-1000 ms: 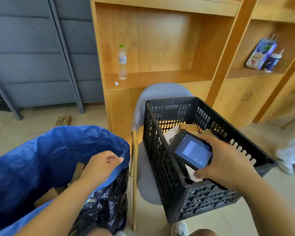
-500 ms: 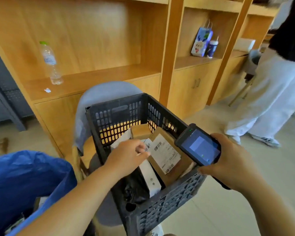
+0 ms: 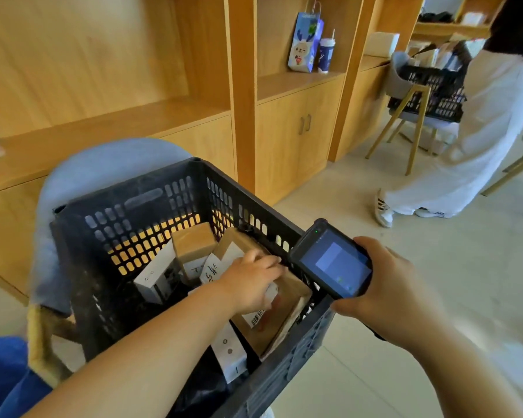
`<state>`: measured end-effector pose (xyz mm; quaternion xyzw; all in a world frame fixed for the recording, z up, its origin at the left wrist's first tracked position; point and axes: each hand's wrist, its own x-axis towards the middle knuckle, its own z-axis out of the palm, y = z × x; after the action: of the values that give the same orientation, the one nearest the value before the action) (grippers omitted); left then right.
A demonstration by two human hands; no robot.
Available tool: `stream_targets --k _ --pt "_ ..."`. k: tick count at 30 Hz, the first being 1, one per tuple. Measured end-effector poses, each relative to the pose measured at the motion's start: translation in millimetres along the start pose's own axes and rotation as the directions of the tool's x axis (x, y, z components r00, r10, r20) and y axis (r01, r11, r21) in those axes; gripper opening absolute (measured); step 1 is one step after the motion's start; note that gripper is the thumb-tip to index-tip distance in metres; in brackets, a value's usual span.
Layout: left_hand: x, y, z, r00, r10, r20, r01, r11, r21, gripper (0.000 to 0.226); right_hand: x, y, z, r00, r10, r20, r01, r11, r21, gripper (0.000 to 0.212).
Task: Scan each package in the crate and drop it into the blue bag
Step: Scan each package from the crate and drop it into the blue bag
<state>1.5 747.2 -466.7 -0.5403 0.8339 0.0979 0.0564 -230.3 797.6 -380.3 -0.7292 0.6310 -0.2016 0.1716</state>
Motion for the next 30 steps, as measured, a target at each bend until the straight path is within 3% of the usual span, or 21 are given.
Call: stream_targets --k 8,12,14,18,21,23,26,30 --pt "-6.5 2.1 -18.2 0.991 0.034 0.133 -0.046 0.995 0.092 0.076 -3.8 1.2 -0.5 1.000 -0.002 -0.005 0.001 0.998 -0.055 0.083" --pt "-27.2 -3.7 -30.6 0.994 0.038 0.102 -0.058 0.979 0.197 0.061 -11.8 -5.0 -4.5 1.000 0.001 0.002 -0.001 0.999 -0.040 0.084" --pt "-41.2 -10.8 -35.8 0.998 0.000 0.066 -0.011 0.984 0.178 0.056 -17.9 -9.9 -7.9 1.000 -0.010 -0.008 0.010 0.999 -0.033 0.085" --pt "-75.3 -21.2 -47.0 0.976 -0.197 -0.091 0.196 0.980 -0.017 0.053 -33.1 -22.4 -16.0 0.999 -0.031 -0.036 0.030 0.999 -0.024 0.086" --pt "-104.2 -26.4 -55.2 0.885 -0.355 -0.302 0.316 0.933 -0.169 0.059 -47.3 -32.2 -21.9 0.997 -0.061 -0.047 0.061 0.998 -0.012 0.084" --pt "-122.6 -28.4 -61.3 0.803 -0.472 -0.364 0.336 0.862 -0.379 0.053 -57.7 -38.9 -25.5 0.995 -0.080 -0.051 0.080 0.997 0.001 0.084" --pt "-147.7 -30.5 -68.4 0.677 -0.642 -0.360 0.263 0.667 -0.697 0.034 -73.6 -49.2 -30.6 0.992 -0.110 -0.061 0.109 0.994 -0.005 0.084" --pt "-177.3 -33.0 -73.8 0.529 -0.788 -0.316 0.146 0.451 -0.881 0.034 -92.5 -61.2 -36.5 0.989 -0.136 -0.055 0.135 0.991 -0.015 0.085"
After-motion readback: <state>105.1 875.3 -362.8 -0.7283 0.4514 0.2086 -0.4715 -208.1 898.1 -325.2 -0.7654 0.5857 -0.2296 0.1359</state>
